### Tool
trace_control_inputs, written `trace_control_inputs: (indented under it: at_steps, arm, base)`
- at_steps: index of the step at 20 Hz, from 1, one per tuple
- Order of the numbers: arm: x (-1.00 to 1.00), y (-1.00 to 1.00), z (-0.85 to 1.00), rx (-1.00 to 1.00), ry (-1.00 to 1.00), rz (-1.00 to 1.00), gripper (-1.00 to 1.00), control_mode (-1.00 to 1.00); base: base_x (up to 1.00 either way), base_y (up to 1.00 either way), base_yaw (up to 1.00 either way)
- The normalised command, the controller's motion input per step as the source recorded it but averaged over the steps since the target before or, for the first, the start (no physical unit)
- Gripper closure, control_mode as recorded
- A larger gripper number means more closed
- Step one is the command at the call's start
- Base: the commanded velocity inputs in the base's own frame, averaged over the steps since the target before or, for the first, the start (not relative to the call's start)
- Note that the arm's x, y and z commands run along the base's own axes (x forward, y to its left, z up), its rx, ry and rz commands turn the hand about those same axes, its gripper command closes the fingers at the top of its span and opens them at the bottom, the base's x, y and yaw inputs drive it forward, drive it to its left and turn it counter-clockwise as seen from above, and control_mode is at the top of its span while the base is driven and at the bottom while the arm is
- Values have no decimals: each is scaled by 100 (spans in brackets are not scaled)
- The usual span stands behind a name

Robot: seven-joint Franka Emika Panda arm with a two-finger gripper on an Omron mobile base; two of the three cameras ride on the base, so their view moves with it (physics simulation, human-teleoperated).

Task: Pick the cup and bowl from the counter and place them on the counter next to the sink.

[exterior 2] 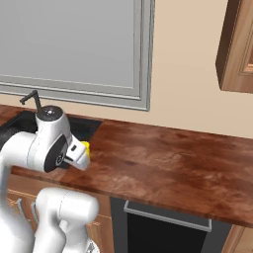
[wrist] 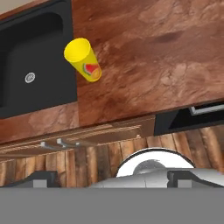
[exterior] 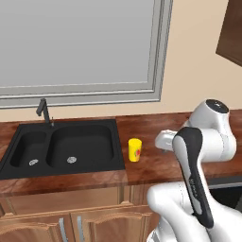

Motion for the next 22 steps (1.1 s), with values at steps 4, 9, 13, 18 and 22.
trace_control_inputs:
  at_steps: [4,9,13,18,22]
  arm:
    - [-26,0,60,-5,15,3,-100,-100]
    - [-20,0,33,-9,22,2,-100,-100]
    - [-32,0,8,-6,11,0,-100,-100]
    - [0,0,0,0,0,0,-100,-100]
    - [0,0,0,0,0,0,-100,-100]
  base:
    - [0,0,0]
    - [0,0,0]
    - [0,0,0]
    - [0,0,0]
    - [0,0,0]
